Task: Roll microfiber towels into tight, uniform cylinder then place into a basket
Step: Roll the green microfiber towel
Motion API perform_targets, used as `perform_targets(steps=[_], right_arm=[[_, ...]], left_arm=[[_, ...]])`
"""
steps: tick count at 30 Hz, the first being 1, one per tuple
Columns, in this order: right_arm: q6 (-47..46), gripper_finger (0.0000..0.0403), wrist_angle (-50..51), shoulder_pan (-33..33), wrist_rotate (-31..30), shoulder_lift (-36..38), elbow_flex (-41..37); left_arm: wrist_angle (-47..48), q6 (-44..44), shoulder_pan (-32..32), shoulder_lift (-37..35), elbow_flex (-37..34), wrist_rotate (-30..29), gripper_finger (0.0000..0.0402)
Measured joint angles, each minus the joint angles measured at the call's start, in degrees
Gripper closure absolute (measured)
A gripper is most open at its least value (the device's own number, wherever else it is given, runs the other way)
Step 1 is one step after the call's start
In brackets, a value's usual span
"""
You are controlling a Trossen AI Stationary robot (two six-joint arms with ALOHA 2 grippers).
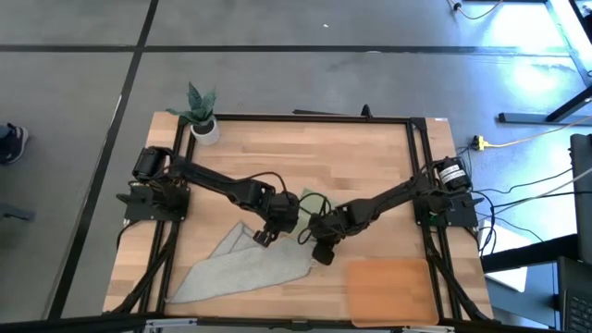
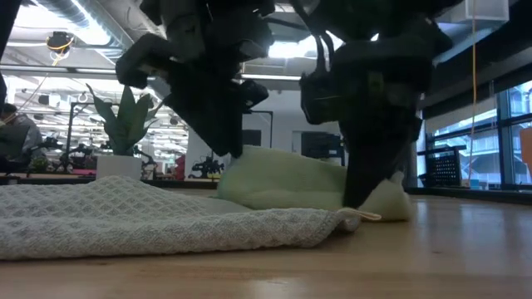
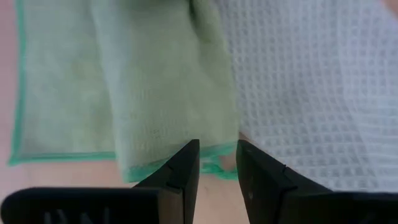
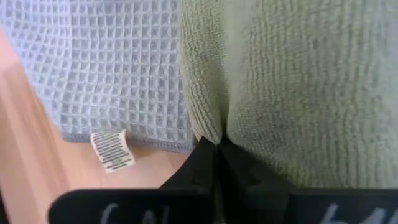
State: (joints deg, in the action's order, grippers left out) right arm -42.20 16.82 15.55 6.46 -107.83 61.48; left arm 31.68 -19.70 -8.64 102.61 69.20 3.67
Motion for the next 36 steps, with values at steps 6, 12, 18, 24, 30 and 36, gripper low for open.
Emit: perform_targets(steps=[6,12,18,24,30,36], right_arm=[[-1.0,0.0397,0.2,-2.7,2.6,2.0,0.1],[-1.8,0.0397,1.0,-5.7,6.0,5.2,0.2],[-5.1,0.0397,1.1,-8.0,10.3,5.4,0.2],[-5.3,0.0397,1.1,-8.7,10.3,5.4,0.2],[-5.3,0.0397,1.1,-8.7,10.2,5.4,0.2],[-5.4,0.0397,1.0,-8.7,10.2,5.4,0.2]], left_arm=[[0.1,0.0,-0.4,0.0,-0.8,-0.2,0.0305],[0.1,0.0,-0.4,0.0,-0.8,-0.3,0.0305],[0.3,0.2,-0.3,-0.1,-0.8,-2.5,0.0305],[0.6,3.1,0.0,-0.1,-0.8,-6.1,0.0305],[-1.2,3.3,0.0,-0.2,-2.5,-5.6,0.0305],[-7.5,6.1,-0.4,-0.1,-6.2,-10.5,0.0305]])
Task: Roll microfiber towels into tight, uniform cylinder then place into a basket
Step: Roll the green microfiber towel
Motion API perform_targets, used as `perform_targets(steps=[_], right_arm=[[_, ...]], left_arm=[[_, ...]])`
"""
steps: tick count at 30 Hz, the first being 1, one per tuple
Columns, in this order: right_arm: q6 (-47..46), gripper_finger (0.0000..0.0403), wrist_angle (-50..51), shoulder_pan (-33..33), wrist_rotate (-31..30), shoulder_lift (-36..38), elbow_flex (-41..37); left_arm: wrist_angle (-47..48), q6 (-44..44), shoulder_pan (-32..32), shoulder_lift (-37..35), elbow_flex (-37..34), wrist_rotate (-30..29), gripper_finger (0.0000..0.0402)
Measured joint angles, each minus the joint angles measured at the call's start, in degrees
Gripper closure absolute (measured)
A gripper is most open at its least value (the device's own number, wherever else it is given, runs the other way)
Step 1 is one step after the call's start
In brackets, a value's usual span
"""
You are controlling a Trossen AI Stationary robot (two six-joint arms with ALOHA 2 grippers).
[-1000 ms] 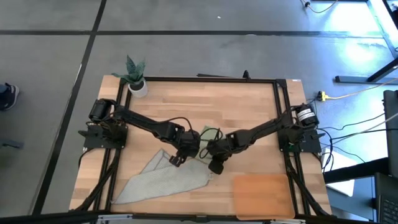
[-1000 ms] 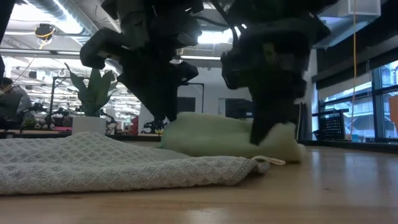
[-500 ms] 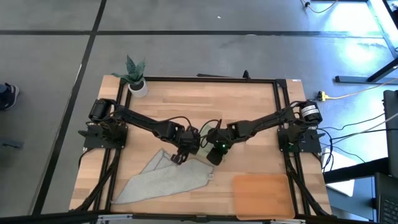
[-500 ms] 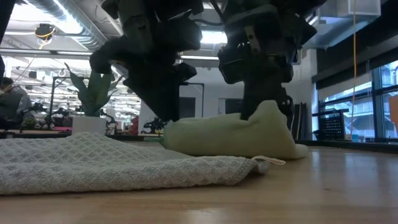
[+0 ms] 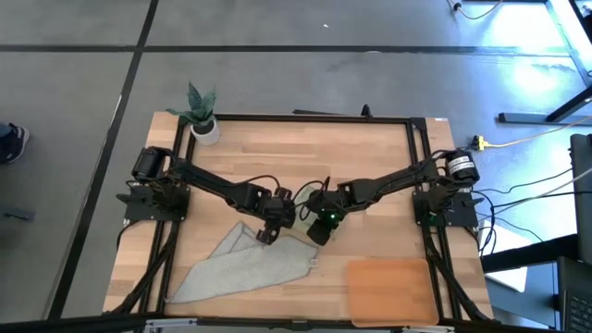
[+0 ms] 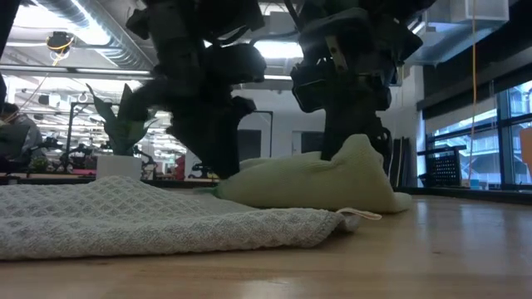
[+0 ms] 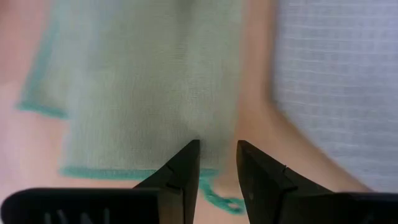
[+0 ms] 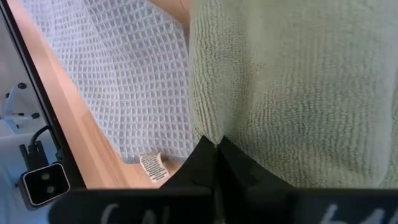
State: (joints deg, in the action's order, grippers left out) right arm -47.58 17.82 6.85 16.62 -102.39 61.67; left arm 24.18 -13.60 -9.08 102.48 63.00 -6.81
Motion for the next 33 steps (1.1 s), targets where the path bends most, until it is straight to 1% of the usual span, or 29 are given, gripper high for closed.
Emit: perform_targets(steps=[1,3,8,13,17,22,25,27,29,30,33], right_arm=[[-0.1,0.0397,-0.1,0.0,0.0,0.1,0.0],[-0.2,0.0397,-0.1,-0.1,0.0,0.1,0.0],[-0.2,0.0397,-0.4,-0.5,0.0,0.1,0.1],[-0.2,0.0397,-0.5,-0.8,0.0,0.1,0.1],[-0.4,0.0397,-0.5,-0.8,0.0,0.1,0.1],[-0.4,0.0397,-0.6,-0.8,0.0,0.1,0.1],[-0.4,0.0397,-0.6,-0.8,0.7,0.1,0.1],[-0.4,0.0397,-0.7,-0.8,1.2,0.1,0.1],[-0.4,0.0397,-0.6,-0.8,1.3,0.1,0.1],[-0.4,0.0397,-0.6,-0.8,1.5,0.1,0.1],[-0.5,0.0393,-0.6,-0.8,1.5,0.1,0.1]], left_arm=[[-0.4,0.0,0.0,0.0,0.0,-1.5,0.0305],[-1.0,0.0,0.1,0.0,0.0,-2.6,0.0305],[-2.2,-0.4,0.0,0.0,0.0,-1.1,0.0305],[-5.3,-0.4,0.0,1.6,0.0,-1.1,0.0305],[-5.2,-0.4,0.0,3.1,0.0,-1.0,0.0305],[-4.6,-0.3,0.1,3.3,0.0,-1.0,0.0307],[-4.4,0.0,0.3,3.3,0.0,-1.0,0.0326],[-4.0,0.0,0.3,3.3,0.0,-0.5,0.0354],[-3.9,0.0,0.5,3.3,0.0,1.4,0.0385],[-3.8,0.0,0.6,3.3,0.0,2.4,0.0393],[-2.9,-0.1,0.6,2.9,0.0,3.1,0.0395]])
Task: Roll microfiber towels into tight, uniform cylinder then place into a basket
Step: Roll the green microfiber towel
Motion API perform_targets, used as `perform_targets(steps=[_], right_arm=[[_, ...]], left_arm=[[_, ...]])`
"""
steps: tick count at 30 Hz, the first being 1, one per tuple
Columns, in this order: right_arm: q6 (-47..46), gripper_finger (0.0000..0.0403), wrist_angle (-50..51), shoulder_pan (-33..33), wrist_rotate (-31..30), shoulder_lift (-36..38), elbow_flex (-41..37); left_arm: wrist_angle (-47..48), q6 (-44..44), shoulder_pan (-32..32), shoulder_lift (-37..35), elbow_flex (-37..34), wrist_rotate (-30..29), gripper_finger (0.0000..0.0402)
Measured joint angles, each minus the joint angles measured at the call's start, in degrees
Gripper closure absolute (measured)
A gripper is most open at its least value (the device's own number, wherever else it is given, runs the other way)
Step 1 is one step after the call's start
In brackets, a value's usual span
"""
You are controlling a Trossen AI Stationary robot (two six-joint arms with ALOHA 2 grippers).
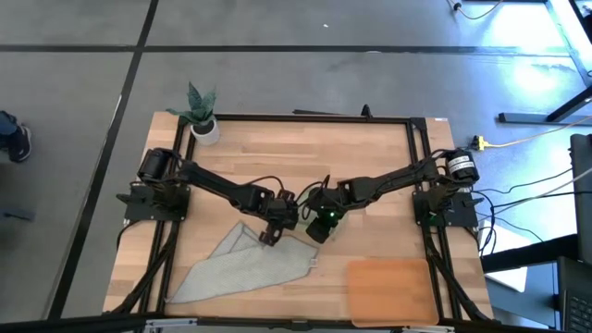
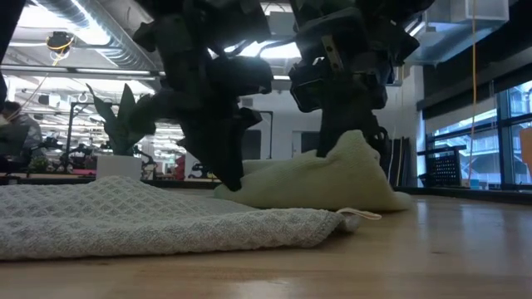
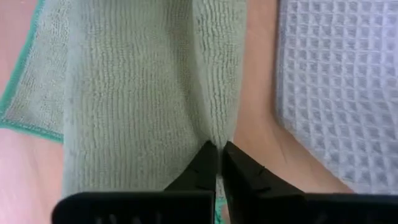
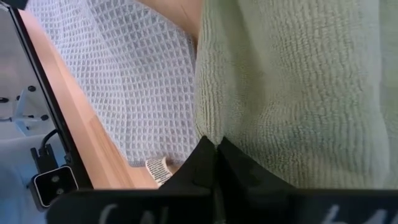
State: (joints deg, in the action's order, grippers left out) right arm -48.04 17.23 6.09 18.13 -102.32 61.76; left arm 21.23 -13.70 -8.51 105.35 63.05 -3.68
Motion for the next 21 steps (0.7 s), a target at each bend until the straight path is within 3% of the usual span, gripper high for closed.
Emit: perform_targets(steps=[7,17,21], right_arm=[[-1.4,0.0397,-0.6,0.1,-0.4,0.0,0.1],[-2.8,0.0398,0.0,1.2,-0.5,0.1,0.2],[-2.0,0.0397,1.4,1.7,-0.8,0.1,1.1]], left_arm=[[6.4,-1.1,0.3,-1.5,1.0,3.3,0.0401],[16.3,-3.9,3.0,-1.6,7.6,11.7,0.0401],[18.9,-3.6,3.6,-1.6,9.9,12.2,0.0401]])
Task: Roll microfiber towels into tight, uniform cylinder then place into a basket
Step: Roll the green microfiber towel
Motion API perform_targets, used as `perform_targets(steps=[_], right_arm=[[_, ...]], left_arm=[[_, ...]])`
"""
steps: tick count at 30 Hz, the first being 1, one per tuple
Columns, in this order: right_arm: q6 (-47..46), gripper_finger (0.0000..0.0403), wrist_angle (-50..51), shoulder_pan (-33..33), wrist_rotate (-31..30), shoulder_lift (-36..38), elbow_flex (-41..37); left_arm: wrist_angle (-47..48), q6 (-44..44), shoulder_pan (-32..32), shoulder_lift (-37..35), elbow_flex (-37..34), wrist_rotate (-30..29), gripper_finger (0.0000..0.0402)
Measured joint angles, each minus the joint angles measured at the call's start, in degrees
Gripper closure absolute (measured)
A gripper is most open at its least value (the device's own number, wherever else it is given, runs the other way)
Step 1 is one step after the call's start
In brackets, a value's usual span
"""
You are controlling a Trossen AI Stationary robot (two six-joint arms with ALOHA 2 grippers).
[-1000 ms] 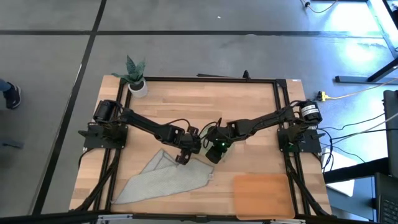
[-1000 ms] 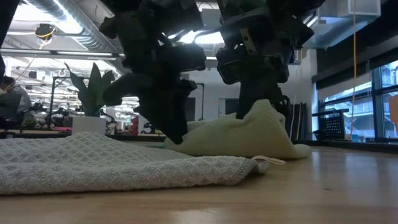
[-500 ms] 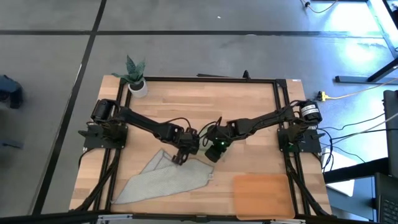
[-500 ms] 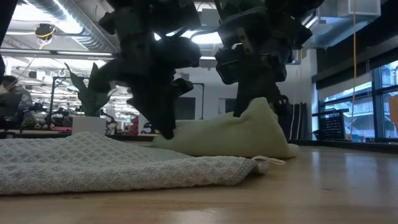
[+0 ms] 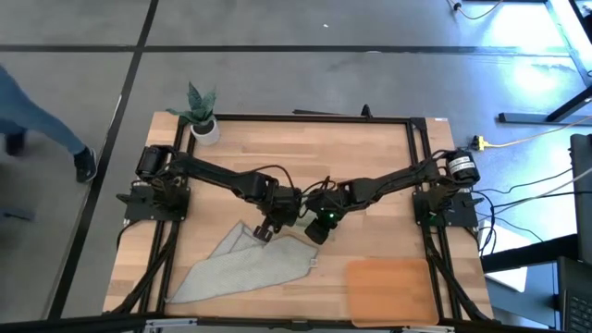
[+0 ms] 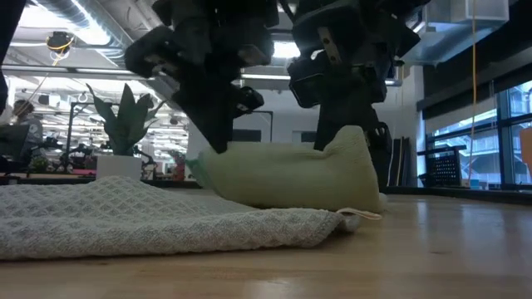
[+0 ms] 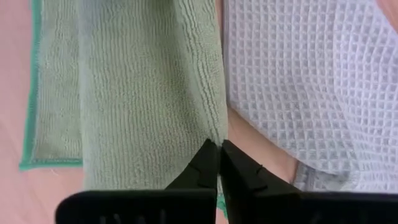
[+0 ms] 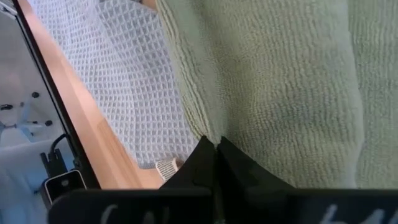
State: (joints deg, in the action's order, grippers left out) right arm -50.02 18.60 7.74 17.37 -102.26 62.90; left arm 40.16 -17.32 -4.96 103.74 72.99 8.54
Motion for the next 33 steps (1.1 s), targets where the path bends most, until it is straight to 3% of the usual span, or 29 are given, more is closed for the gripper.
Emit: perform_targets(steps=[9,17,26,33], right_arm=[[2.3,0.0397,10.5,0.5,-5.8,0.0,5.4],[-1.1,0.0396,13.7,0.4,-6.3,0.1,6.2],[2.3,0.0398,9.5,0.5,4.6,0.0,6.2],[2.0,0.0398,10.2,0.5,3.9,0.0,6.2]], left_arm=[[0.4,1.0,0.2,0.0,1.1,-0.3,0.0401],[-0.5,1.8,0.5,0.0,1.2,-2.6,0.0401],[-0.5,-0.9,2.3,-0.1,1.3,5.3,0.0401],[-0.8,-4.2,2.5,-0.1,1.2,7.0,0.0401]])
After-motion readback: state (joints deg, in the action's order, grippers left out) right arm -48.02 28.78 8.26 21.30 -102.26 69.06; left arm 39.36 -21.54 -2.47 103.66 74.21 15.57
